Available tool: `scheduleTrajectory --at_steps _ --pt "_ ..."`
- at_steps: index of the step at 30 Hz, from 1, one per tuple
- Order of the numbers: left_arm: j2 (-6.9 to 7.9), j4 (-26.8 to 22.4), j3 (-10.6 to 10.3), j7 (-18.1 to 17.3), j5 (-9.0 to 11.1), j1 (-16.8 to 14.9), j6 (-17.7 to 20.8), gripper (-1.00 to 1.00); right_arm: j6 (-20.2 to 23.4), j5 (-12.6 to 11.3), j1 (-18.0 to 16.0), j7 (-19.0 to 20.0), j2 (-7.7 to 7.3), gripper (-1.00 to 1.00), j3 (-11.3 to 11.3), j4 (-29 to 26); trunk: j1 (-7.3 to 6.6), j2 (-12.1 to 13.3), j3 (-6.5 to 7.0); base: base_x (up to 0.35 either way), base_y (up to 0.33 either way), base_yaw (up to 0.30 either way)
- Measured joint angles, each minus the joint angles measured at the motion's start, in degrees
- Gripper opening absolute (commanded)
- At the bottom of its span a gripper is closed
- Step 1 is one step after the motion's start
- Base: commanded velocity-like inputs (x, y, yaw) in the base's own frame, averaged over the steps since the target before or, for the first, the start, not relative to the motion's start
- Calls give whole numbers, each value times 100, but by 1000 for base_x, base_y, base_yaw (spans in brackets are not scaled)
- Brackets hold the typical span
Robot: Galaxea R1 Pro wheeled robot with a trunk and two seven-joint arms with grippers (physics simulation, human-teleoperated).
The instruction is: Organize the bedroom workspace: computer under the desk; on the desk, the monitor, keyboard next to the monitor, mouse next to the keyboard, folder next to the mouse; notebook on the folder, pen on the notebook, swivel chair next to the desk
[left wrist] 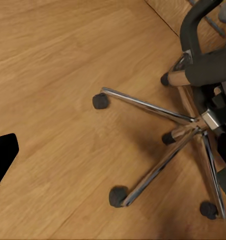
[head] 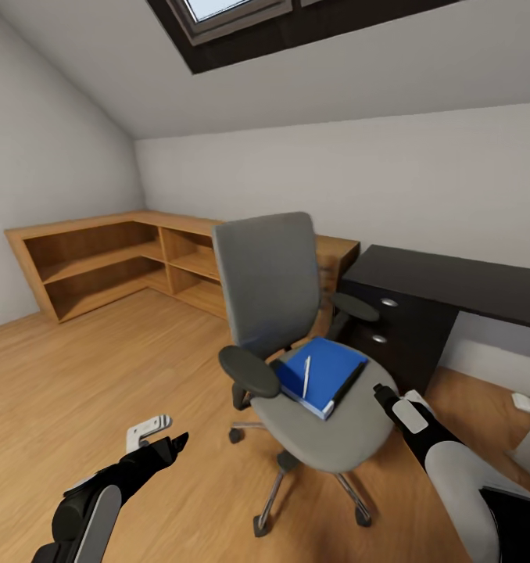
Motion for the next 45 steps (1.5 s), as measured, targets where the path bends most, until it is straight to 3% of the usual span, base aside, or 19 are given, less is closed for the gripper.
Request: scheduleTrajectory --at_steps 10,37,45 --pt "6 5 -59 -1 -4 -1 7 100 -4 -89 1 13 11 100 -6 -4 4 1 -3 93 0 3" --pt "0 10 -65 -1 -8 -1 7 100 -36 -86 6 12 39 100 0 -29 6 2 -4 -203 0 0" --pt "0 10 -65 1 -8 -1 7 100 -6 -68 19 383 62 100 16 0 6 2 -4 -95 0 0"
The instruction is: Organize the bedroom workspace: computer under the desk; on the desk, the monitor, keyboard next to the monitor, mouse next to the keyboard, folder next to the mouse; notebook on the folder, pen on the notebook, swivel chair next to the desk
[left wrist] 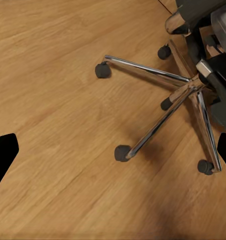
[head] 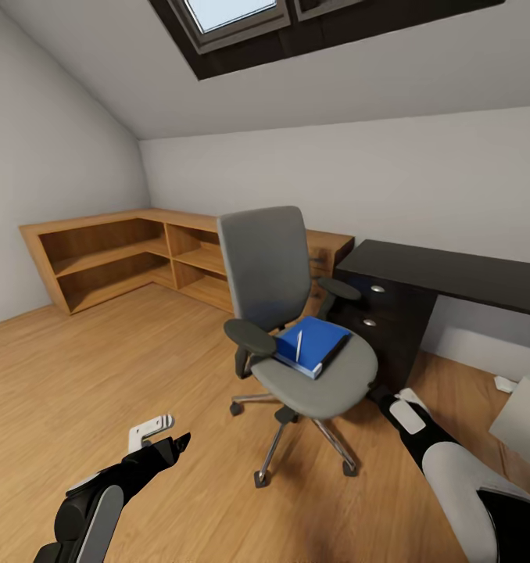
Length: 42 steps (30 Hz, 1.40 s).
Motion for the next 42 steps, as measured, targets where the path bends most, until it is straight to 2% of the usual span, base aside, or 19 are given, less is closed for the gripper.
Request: scheduleTrajectory --at_steps 2,3,5,10,12,17,22,28,42 --pt "0 0 0 -1 0 0 0 100 16 6 26 129 1 100 0 2 0 0 0 -84 0 0" --pt "0 0 0 -2 0 0 0 100 134 14 96 385 -1 100 1 5 0 0 0 -76 0 0" --pt "0 0 0 -2 0 0 0 100 225 19 127 533 0 100 1 5 0 0 0 -33 0 0" --pt "-23 -24 35 7 -50 0 -23 100 371 40 182 690 -32 100 -11 74 -1 0 0 0 0 0" --pt "-33 -31 -1 11 -51 0 -23 100 306 48 183 630 -34 100 -10 55 -1 0 0 0 0 0" --pt "63 -34 -34 8 -52 0 -17 100 146 27 187 468 -192 100 -7 35 -1 0 0 0 0 0" --pt "93 -34 -43 7 -46 0 -9 100 21 18 188 413 -247 100 -8 17 -1 0 0 0 0 0" --pt "98 -27 -36 7 -46 0 -1 100 18 16 189 412 -260 100 -14 15 -1 0 0 1 0 0" --pt "105 -26 -18 12 -44 0 7 100 32 8 189 412 -294 100 -21 15 -3 0 0 140 0 0"
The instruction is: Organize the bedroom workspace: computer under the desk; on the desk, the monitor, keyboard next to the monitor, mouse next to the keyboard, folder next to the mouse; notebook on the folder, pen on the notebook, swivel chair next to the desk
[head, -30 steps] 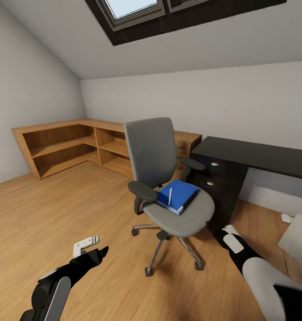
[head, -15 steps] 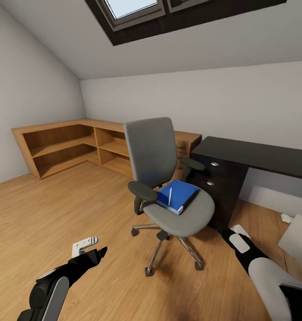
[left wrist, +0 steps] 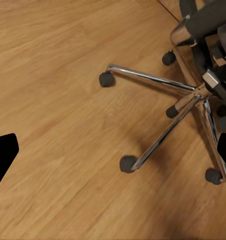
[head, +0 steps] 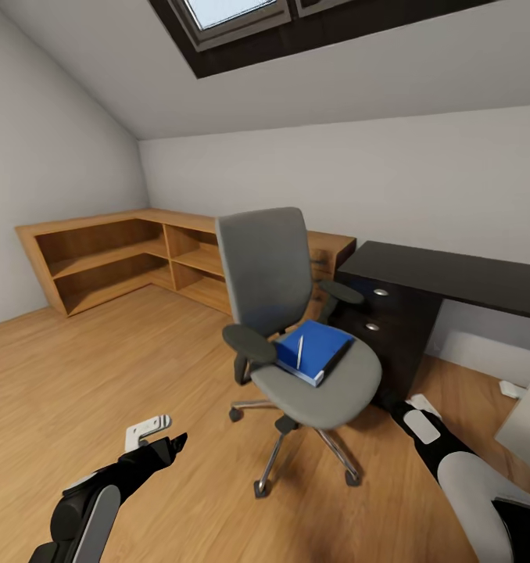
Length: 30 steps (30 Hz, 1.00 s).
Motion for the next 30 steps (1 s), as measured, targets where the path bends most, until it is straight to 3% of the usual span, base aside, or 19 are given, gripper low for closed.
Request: scheduleTrajectory --at_steps 8,30 --pt "0 4 0 0 0 0 1 100 3 0 0 1 -2 100 -4 0 0 0 0 242 0 0" --pt "0 6 -7 -5 1 1 2 100 11 -8 -1 5 13 100 -5 13 2 0 -2 86 0 27"
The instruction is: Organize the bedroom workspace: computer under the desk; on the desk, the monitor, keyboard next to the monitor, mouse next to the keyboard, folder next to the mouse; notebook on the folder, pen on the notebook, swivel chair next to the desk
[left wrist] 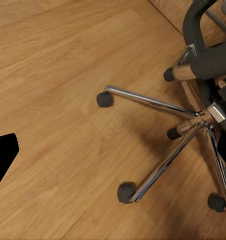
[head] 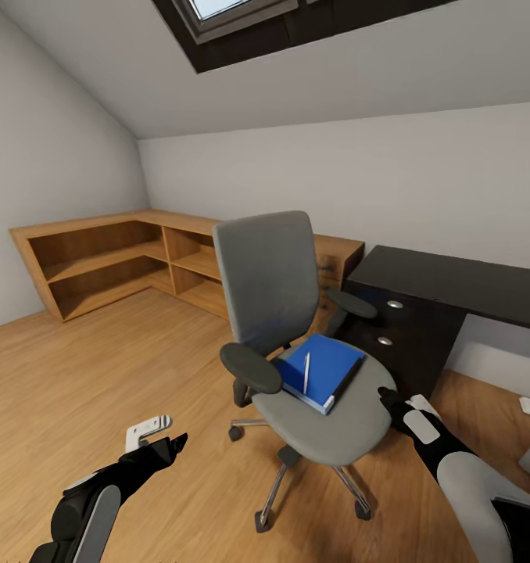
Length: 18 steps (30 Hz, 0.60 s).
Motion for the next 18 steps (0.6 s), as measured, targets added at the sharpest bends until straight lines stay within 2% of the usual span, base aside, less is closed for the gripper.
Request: scheduleTrajectory --at_steps 6,18 --pt "0 -4 1 0 0 2 0 100 -26 92 -5 -9 -6 100 -36 -35 -1 -1 -18 2 0 171" --pt "2 -5 8 1 0 1 0 100 -1 70 -4 -7 0 100 -36 -132 -1 -1 -75 12 0 184"
